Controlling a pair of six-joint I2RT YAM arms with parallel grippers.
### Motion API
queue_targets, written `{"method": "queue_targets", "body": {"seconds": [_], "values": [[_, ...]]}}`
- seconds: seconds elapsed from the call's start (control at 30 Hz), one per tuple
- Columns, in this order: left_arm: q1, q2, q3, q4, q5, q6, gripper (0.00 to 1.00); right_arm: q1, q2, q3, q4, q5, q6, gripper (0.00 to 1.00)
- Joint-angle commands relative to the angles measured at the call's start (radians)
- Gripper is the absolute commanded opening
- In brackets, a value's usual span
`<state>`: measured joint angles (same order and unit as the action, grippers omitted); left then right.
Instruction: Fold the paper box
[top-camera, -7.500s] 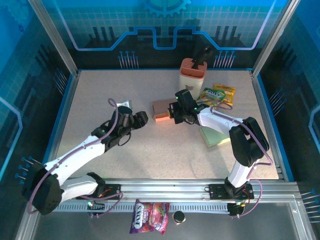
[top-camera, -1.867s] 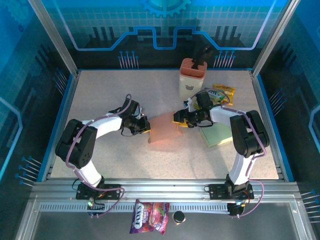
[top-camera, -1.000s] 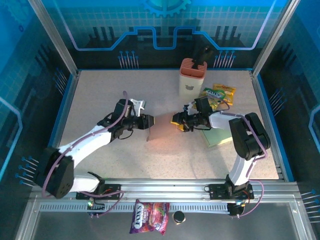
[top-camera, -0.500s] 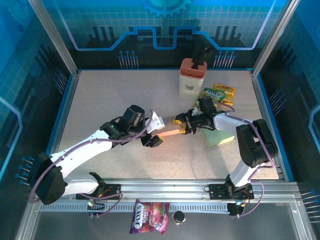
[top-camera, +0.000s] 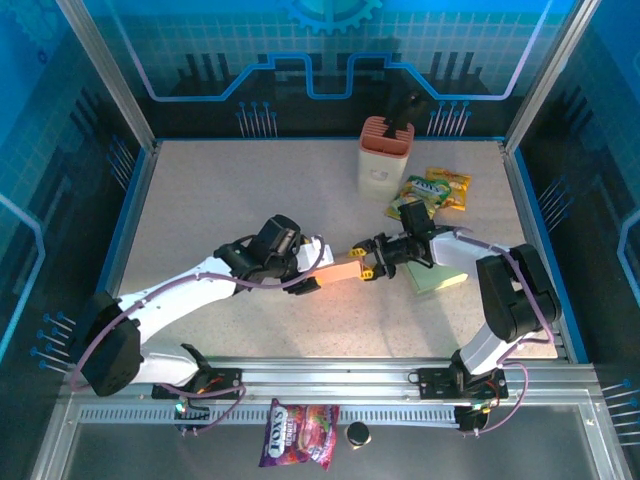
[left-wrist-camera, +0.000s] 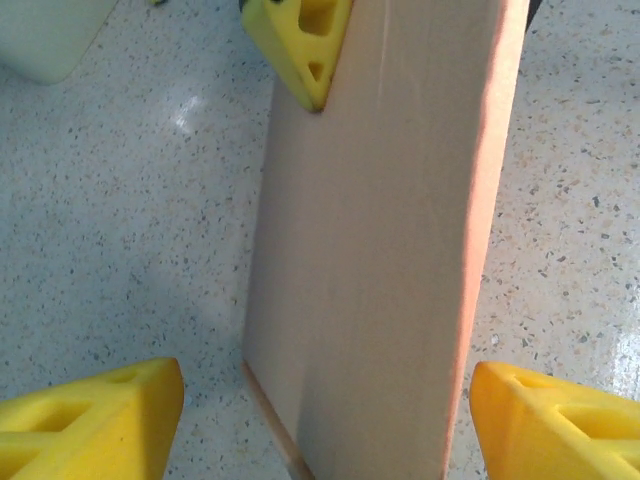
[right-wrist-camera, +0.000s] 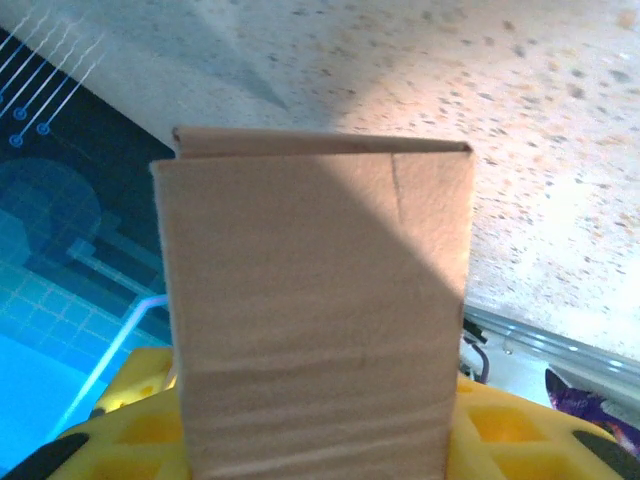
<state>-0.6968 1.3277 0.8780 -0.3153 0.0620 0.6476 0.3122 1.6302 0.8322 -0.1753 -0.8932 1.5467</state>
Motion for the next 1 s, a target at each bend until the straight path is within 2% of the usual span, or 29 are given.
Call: {"method": "queue_targets", "body": {"seconds": [0.0, 0.23, 0.43, 0.7, 0.97], "values": [[-0.017, 0.0, -0.023, 0.006, 0.006, 0.048, 0.76, 0.008, -0.027, -0.016, -0.017, -0.03, 0.09, 0.38], [-0.025, 0.001, -0.034, -0.01, 0.069, 0.063, 0.76, 0.019, -0.009, -0.018, -0.018, -0.037, 0.117, 0.39], [-0.025, 0.05, -0.035, -0.008, 0.068, 0.064, 0.76, 0.027, 0.003, -0.037, 0.011, -0.03, 0.151, 0.39], [-0.026, 0.137, -0.014, 0.034, -0.054, 0.078, 0.74, 0.019, 0.031, -0.064, 0.069, -0.03, 0.195, 0.39], [-0.015, 0.196, 0.051, 0.016, -0.014, 0.067, 0.66, -0.021, 0.058, -0.038, 0.076, 0.0, 0.207, 0.54]]}}
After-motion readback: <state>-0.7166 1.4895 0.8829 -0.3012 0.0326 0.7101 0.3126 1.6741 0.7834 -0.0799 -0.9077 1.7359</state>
